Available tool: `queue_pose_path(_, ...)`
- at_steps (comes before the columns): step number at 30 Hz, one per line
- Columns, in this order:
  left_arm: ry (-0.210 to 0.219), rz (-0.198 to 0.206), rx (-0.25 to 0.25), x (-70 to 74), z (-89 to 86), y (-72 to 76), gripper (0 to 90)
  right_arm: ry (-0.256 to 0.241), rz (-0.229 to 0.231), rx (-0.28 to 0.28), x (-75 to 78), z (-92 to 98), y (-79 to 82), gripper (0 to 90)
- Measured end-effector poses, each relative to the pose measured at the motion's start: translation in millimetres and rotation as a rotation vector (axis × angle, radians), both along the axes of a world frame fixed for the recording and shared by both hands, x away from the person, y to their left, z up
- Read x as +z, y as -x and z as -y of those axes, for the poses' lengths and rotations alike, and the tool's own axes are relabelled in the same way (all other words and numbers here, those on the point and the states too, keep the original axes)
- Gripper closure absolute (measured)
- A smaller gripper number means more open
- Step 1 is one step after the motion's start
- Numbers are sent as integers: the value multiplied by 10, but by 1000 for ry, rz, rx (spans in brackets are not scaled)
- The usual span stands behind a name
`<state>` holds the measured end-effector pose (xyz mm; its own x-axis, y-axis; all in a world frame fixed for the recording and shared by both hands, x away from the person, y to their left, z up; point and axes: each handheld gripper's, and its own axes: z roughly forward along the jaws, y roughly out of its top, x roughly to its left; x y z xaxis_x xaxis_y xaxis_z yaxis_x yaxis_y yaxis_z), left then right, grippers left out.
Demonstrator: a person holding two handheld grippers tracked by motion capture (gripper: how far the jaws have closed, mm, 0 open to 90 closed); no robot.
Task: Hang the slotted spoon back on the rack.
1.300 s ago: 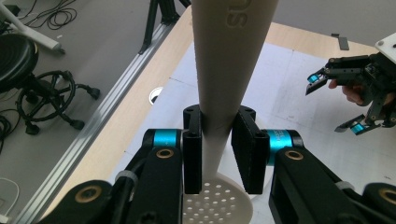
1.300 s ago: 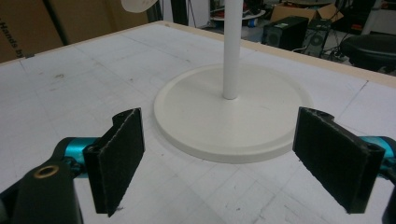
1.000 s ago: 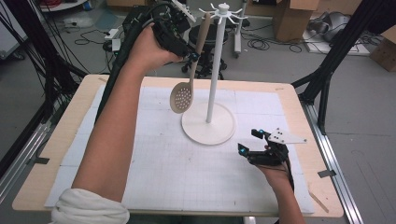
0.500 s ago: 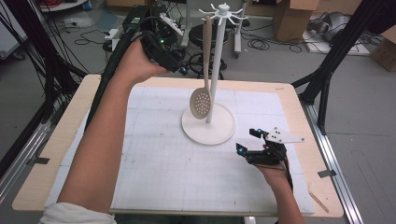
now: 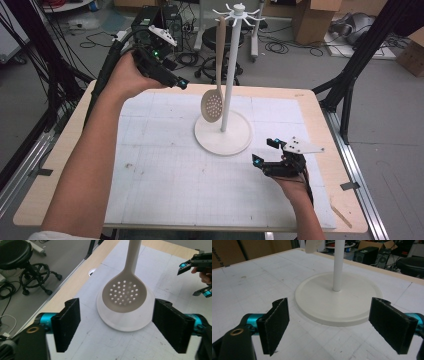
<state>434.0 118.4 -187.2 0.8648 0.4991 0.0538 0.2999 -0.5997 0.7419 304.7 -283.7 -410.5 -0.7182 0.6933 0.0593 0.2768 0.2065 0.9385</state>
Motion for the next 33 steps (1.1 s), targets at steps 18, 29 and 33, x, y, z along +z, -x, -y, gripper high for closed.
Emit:
queue_pose_path(18, 72, 4, 18, -215, -286, 194, 104, 7, -5, 1, -6, -16, -8, 161)
queue_pose_path(29, 117, 7, 12, -532, -503, 393, 66, 14, -11, 3, -16, -33, -3, 161)
queue_pose_path(33, 120, 4, -3, -641, -547, 469, 63, 15, -9, 1, -14, -40, -7, 161)
